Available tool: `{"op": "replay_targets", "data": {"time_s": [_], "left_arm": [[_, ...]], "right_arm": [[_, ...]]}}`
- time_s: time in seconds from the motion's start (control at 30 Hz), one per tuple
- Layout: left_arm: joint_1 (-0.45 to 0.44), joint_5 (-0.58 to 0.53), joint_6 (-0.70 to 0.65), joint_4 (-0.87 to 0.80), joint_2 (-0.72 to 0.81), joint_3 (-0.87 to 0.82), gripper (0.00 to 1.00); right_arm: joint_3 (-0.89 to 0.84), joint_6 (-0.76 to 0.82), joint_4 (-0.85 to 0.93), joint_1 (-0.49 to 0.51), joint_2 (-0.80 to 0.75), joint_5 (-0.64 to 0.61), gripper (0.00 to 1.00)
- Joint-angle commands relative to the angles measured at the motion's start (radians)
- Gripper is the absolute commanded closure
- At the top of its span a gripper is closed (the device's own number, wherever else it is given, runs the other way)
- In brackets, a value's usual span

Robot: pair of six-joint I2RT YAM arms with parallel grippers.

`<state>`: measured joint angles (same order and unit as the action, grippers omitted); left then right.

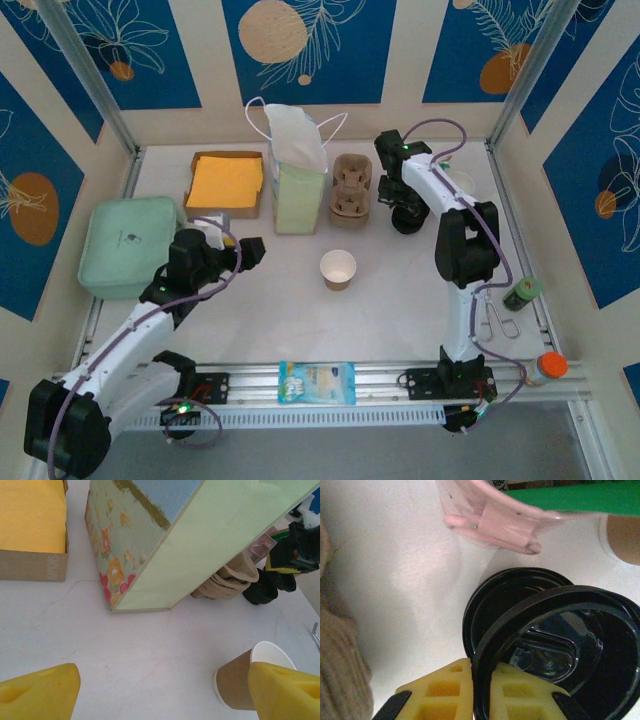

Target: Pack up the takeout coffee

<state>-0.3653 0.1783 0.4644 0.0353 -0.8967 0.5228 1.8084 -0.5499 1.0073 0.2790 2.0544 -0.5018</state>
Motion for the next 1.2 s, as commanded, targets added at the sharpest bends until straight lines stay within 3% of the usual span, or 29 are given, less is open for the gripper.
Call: {"op": "replay_targets", "data": {"time_s": [0.0, 0.13, 0.27, 0.57, 0.73, 0.93, 1.17], "left_arm": [[-0.009, -0.004, -0.013, -0.017, 0.027, 0.007, 0.13], [-0.009, 0.007, -0.001, -0.023, 0.049, 0.014, 0.13], [-0.009, 0.036, 0.020, -0.030, 0.062, 0.033, 0.13], [-0.012, 0.196, 0.195, 0.051, 0.059, 0.120, 0.13], [-0.015, 0.352, 0.436, 0.288, -0.016, 0.180, 0.13], [-0.026, 0.420, 0.719, 0.634, -0.130, 0.263, 0.17], [-0.111, 0.395, 0.915, 0.926, -0.280, 0.400, 0.23]], "right_arm": [[-0.032, -0.007, 0.015, 0.016, -0.097, -0.009, 0.90], [-0.101, 0.007, -0.031, 0.025, -0.216, 0.061, 0.91], [-0.200, 0.032, -0.134, 0.028, -0.378, 0.239, 0.92], [-0.347, -0.017, -0.439, 0.019, -0.712, 0.838, 0.93], [-0.397, -0.173, -0.720, 0.038, -0.819, 1.120, 0.93], [-0.411, -0.423, -1.107, 0.066, -0.866, 1.290, 0.93], [-0.351, -0.625, -1.437, 0.205, -0.823, 1.307, 0.93]]}}
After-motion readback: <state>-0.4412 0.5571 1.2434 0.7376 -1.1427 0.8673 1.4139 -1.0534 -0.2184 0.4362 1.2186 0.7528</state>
